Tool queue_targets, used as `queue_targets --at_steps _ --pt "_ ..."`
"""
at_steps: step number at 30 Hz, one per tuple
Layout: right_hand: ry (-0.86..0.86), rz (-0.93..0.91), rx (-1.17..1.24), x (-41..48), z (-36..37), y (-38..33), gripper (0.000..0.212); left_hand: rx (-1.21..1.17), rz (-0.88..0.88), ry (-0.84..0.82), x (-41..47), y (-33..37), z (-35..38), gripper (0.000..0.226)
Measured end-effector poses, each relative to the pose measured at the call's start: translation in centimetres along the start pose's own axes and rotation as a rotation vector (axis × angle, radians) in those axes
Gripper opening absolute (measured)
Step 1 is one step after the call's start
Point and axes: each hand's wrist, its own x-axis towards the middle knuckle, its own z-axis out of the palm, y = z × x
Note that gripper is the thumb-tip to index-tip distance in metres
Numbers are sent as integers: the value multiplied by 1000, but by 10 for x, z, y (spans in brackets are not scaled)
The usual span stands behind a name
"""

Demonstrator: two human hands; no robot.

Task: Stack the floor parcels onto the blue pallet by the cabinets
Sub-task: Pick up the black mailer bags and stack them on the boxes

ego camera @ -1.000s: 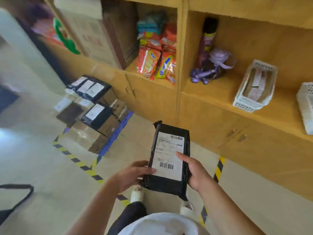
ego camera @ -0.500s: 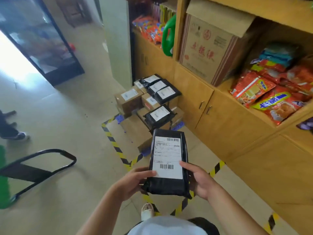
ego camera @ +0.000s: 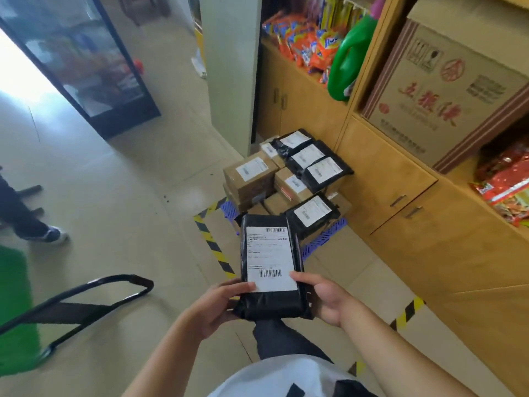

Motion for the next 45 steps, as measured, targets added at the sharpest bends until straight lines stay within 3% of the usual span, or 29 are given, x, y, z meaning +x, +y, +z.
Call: queue_targets --at_steps 5,9,15,18,23,28,34,39,41,43,45 --pt "-81 33 56 46 64 -61 26 104 -27 69 24 82 -68 38" --pt "-89 55 11 88 108 -102 36 99 -48 108 51 133 -117 37" --pt "77 145 76 149 153 -126 40 50 -244 45 114 171 -175 45" --pt "227 163 226 173 172 -121 33 110 -355 -21 157 187 -198 40" --pt "429 191 649 218 210 -85 41 365 -492 -174 234 200 -233 51" --pt "542 168 991 289 237 -55 34 429 -505 -182 304 186 -242 30" --pt "608 66 1172 395 211 -18 28 309 -455 -109 387 112 -249 39" --pt "591 -123 1029 511 146 17 28 208 -317 -97 480 47 -232 39" --pt "643 -189 942 546 115 24 23 250 -277 -112 514 28 -233 50" --pt "682 -245 845 574 84 28 23 254 -226 -20 553 20 -242 66" --pt "713 -278 759 596 56 29 28 209 -120 145 591 25 -251 61"
